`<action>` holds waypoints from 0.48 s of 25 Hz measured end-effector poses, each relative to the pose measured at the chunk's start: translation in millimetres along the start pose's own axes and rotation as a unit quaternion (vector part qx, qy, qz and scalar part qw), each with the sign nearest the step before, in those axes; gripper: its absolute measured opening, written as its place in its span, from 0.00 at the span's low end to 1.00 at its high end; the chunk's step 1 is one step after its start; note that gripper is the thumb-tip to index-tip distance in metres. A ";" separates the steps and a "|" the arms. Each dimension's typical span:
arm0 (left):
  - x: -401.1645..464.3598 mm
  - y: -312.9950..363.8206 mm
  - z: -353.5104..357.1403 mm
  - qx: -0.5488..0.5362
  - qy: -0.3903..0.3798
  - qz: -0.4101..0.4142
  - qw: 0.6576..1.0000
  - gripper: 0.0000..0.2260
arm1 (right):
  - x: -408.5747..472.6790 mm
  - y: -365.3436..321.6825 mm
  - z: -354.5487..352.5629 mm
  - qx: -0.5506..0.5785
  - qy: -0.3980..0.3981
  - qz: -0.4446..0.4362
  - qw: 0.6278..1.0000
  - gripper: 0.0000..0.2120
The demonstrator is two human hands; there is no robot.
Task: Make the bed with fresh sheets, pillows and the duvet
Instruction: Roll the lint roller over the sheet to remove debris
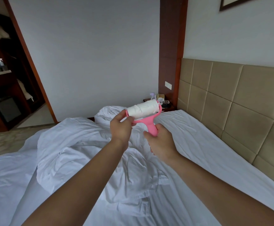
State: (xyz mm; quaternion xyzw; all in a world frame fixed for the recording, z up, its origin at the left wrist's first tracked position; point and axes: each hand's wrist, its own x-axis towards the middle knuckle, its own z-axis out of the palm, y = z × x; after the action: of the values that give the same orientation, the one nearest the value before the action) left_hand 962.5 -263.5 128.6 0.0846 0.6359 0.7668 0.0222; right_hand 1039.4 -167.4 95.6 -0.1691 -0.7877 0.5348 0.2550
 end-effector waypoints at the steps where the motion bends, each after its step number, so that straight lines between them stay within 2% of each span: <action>1: -2.2 3.9 0.9 0.001 -0.004 0.004 1.000 0.15 | -1.3 -3.2 -1.6 -0.001 0.005 0.001 1.000 0.09; 12: -33.9 39.7 50.6 -0.006 -0.031 0.039 0.999 0.15 | -9.2 -32.4 -65.3 0.004 0.026 -0.022 0.999 0.08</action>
State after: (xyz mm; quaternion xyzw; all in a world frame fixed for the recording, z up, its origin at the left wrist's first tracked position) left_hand 1006.7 -226.7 173.0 0.1331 0.6262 0.7681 0.0127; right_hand 1085.1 -135.0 143.1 -0.1646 -0.7819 0.5280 0.2878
